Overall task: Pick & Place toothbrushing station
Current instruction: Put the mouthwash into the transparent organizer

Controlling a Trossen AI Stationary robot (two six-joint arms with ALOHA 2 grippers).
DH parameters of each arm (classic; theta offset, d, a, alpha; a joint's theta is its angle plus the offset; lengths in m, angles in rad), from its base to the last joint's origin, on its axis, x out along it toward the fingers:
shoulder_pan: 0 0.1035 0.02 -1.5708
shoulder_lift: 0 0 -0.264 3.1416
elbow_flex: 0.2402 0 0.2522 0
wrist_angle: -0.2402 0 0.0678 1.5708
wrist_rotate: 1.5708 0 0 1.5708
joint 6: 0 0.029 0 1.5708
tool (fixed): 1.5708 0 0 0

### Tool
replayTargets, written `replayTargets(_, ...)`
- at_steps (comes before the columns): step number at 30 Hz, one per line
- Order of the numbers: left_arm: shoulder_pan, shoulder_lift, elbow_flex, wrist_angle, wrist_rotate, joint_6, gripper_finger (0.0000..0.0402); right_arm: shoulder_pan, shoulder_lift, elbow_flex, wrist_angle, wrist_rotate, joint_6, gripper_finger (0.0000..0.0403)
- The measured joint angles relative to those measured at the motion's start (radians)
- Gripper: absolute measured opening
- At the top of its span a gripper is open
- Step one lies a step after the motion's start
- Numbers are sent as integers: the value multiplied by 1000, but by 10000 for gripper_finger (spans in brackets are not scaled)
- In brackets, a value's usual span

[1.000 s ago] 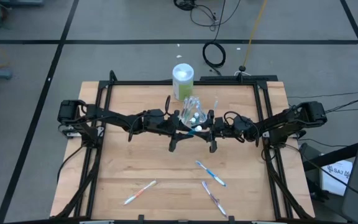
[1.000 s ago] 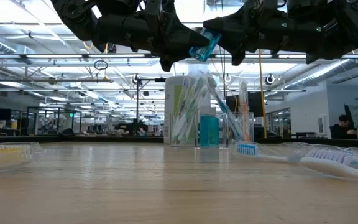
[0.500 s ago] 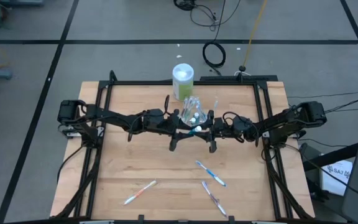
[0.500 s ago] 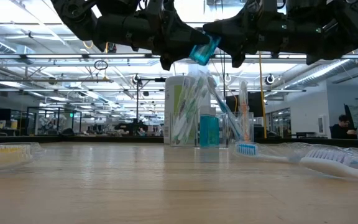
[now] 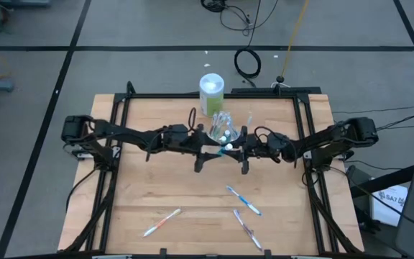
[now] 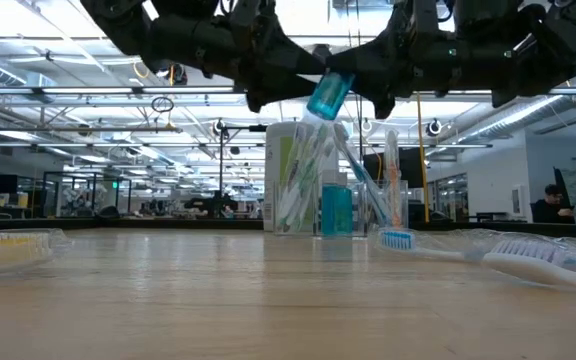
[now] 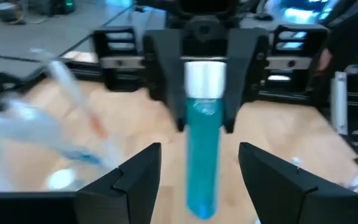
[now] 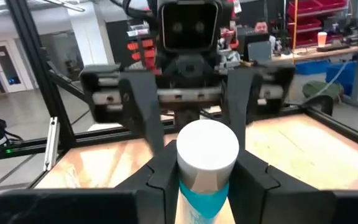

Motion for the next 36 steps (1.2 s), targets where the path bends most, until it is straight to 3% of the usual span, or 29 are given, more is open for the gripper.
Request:
replayTargets(5, 19, -106, 0, -188, -64, 0, 223, -15, -79, 0, -184, 10, -10, 94)
replayTargets(12, 28, -181, 0, -354, -116, -4, 223, -33, -186, 0, -455, 261, -41, 93)
replayTargets(36, 28, -165, 0, -363, -143, 7, 223, -131, 17, 1, -337, 233, -57, 95)
